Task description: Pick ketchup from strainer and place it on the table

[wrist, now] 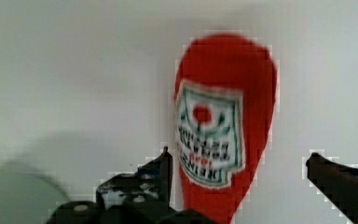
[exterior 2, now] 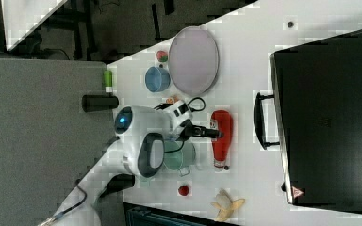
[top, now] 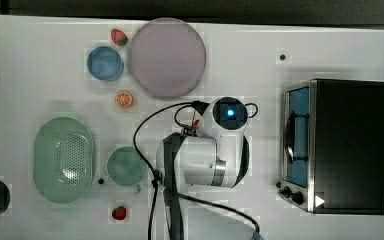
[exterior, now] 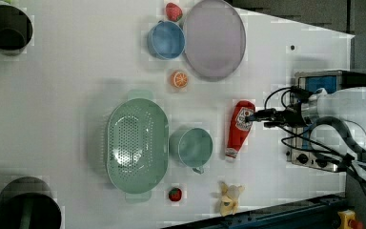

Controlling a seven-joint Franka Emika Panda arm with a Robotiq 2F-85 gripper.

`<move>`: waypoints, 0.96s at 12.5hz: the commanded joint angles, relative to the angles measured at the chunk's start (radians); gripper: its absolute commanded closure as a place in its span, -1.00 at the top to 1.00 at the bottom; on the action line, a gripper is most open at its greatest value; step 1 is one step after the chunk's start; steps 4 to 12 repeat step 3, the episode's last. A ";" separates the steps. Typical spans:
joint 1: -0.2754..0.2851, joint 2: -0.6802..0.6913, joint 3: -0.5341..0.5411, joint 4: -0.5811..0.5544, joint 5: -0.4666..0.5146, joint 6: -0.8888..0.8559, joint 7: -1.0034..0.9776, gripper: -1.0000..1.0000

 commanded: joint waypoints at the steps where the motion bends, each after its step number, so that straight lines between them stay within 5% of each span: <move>1: 0.000 -0.176 0.009 0.090 0.008 -0.090 0.109 1.00; 3: 0.000 -0.251 0.004 0.156 0.008 -0.217 0.267 1.00; 12: 0.000 -0.251 0.004 0.156 0.008 -0.217 0.267 1.00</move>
